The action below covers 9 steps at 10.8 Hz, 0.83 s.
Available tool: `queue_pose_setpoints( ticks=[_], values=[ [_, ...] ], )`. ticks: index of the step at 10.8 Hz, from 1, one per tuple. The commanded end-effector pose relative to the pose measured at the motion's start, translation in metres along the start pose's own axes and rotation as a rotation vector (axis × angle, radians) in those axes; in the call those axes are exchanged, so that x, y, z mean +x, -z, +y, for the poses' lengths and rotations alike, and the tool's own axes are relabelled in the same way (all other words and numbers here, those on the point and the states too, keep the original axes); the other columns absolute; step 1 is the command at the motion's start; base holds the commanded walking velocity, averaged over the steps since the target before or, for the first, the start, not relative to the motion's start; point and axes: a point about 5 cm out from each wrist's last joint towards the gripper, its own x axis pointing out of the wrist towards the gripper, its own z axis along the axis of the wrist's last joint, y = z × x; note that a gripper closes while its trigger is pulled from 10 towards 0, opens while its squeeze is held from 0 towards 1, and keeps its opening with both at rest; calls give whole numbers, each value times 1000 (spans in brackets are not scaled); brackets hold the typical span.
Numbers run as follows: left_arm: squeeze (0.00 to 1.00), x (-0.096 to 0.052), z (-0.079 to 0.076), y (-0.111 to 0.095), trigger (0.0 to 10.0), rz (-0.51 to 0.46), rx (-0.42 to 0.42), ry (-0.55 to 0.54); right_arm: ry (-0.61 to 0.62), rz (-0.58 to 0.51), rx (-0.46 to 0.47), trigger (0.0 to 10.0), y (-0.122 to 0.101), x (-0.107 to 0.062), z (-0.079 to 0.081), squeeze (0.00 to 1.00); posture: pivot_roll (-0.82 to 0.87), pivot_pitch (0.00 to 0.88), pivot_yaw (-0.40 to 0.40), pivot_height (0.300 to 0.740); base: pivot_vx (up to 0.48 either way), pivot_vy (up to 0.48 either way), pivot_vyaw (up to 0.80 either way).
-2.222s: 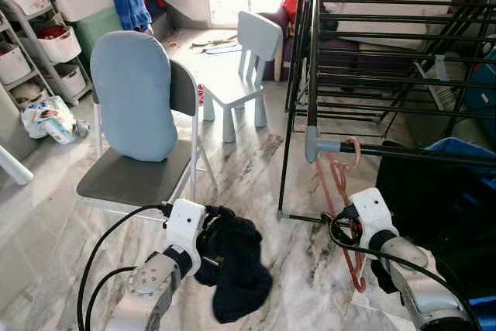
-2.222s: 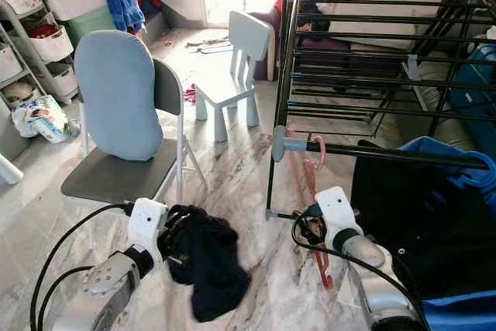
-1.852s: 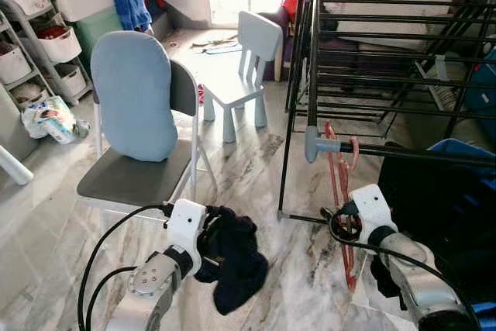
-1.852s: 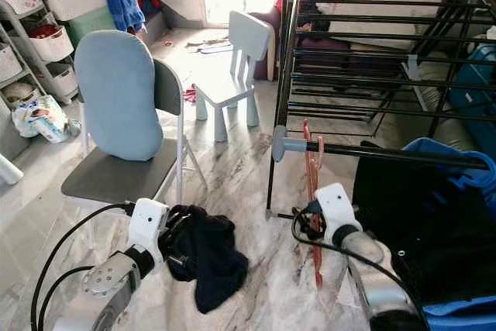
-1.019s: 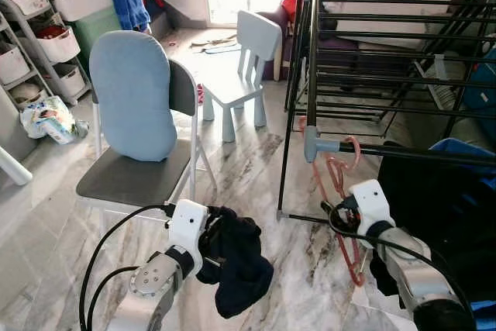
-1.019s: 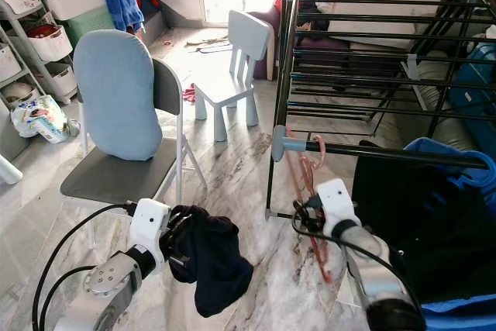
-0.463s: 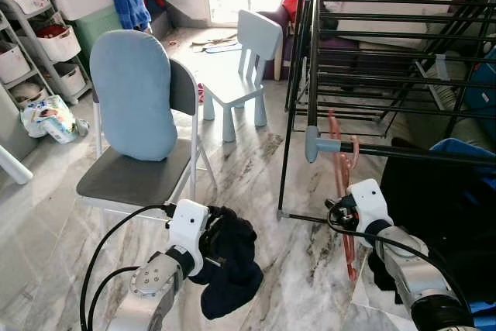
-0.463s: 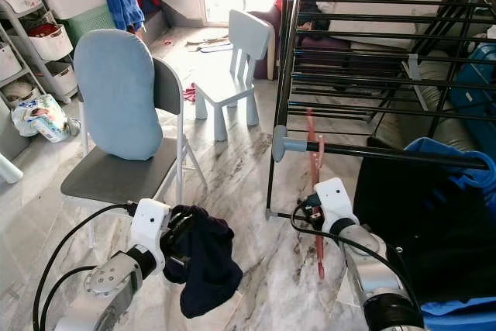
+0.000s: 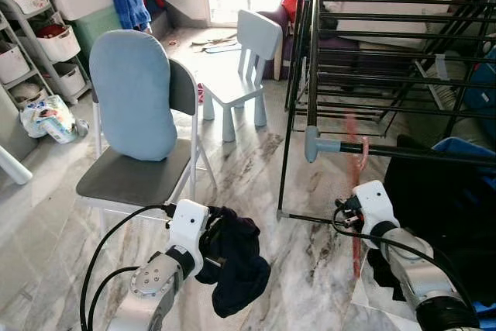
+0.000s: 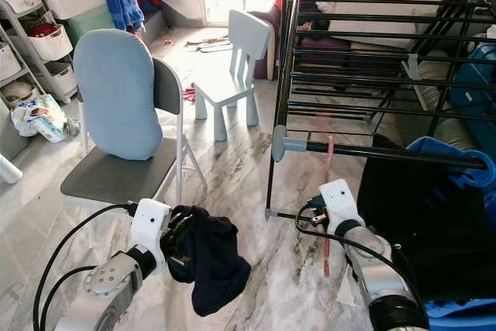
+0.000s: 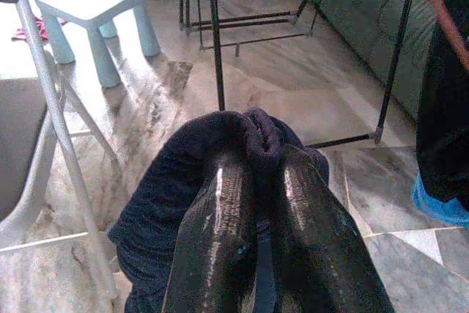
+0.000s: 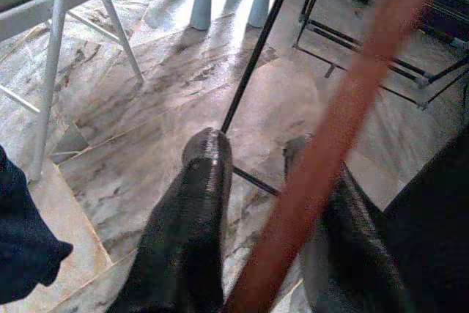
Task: Hang hanger
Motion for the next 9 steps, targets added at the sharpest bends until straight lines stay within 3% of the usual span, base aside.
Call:
queue_pose_setpoints(
  ticks=[1, 5, 9],
  values=[
    [0, 1, 0, -6, 10000, -18, 17, 5, 13, 0, 5, 0, 2, -2, -3, 0, -104, 0, 33, 740, 0, 0, 0],
    [0, 1, 1, -5, 10000, -14, 18, 3, 1, 3, -1, 0, 8, -6, -1, 0, -105, 0, 33, 740, 0, 0, 0],
    [0, 2, 1, -5, 10000, -11, 18, 6, 54, 17, -17, 0, 13, -15, -17, 0, -113, 0, 35, 740, 0, 0, 0]
  ],
)
